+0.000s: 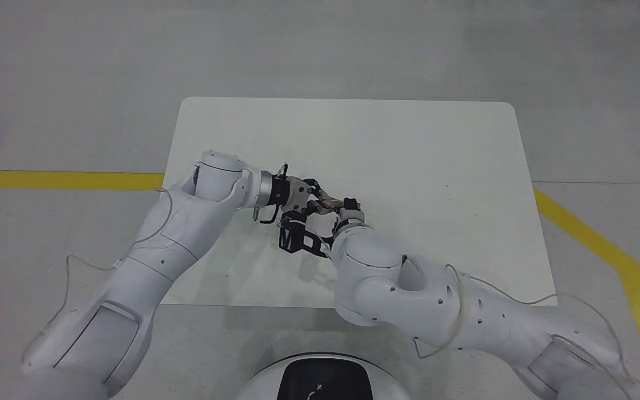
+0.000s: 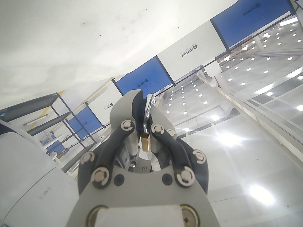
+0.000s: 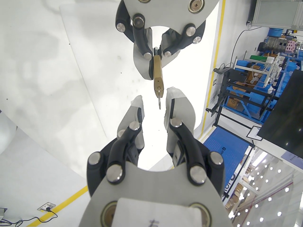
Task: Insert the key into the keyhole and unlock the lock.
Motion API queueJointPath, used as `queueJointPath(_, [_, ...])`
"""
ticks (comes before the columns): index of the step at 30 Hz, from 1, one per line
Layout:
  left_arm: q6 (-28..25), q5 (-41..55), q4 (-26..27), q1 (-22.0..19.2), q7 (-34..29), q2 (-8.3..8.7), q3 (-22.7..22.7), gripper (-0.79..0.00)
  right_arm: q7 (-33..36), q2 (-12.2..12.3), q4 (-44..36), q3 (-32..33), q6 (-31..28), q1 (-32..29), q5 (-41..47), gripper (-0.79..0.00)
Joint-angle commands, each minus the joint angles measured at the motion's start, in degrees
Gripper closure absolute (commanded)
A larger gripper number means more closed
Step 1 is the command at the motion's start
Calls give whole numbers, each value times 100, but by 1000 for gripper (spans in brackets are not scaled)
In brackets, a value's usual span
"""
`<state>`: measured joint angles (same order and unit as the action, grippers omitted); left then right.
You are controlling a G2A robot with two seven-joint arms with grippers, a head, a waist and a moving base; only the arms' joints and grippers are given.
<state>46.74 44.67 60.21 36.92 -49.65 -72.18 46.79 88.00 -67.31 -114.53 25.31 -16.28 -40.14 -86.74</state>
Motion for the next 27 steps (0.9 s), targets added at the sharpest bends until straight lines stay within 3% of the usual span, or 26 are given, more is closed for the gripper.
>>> queueJointPath(1, [-40, 24, -44, -7, 3, 5, 36, 0, -1, 59, -184, 182, -1, -75, 59, -243])
queueJointPath(3, [-95, 41, -83, -5, 4, 11, 70, 0, -148, 147, -486, 484, -148, -230, 273, -228])
queueJointPath(4, [-127, 51, -94, -4, -5, 14, 86, 0, -295, 206, -632, 689, -238, -339, 379, -175])
queueJointPath(6, [-255, 35, -88, 10, -1, 18, 106, 0, -811, 348, -899, 1160, -527, -646, 688, 0])
queueJointPath(12, [-732, -111, -4, 93, 20, 41, 157, 0, -2582, 769, -747, 2662, -2072, -1601, 1611, 0])
queueJointPath(18, [-1086, -322, 148, 201, -251, 102, 214, 0, -4351, 947, -77, 3556, -3251, -2002, 2286, 0])
queueJointPath(22, [-1219, -397, 179, 238, -348, 127, 251, 0, -5406, 1024, 429, 4024, -3956, -2131, 2541, 0])
queueJointPath(27, [-1290, -454, 205, 267, -447, 146, 280, 0, -6019, 1051, 764, 4012, -4172, -2147, 2534, 0])
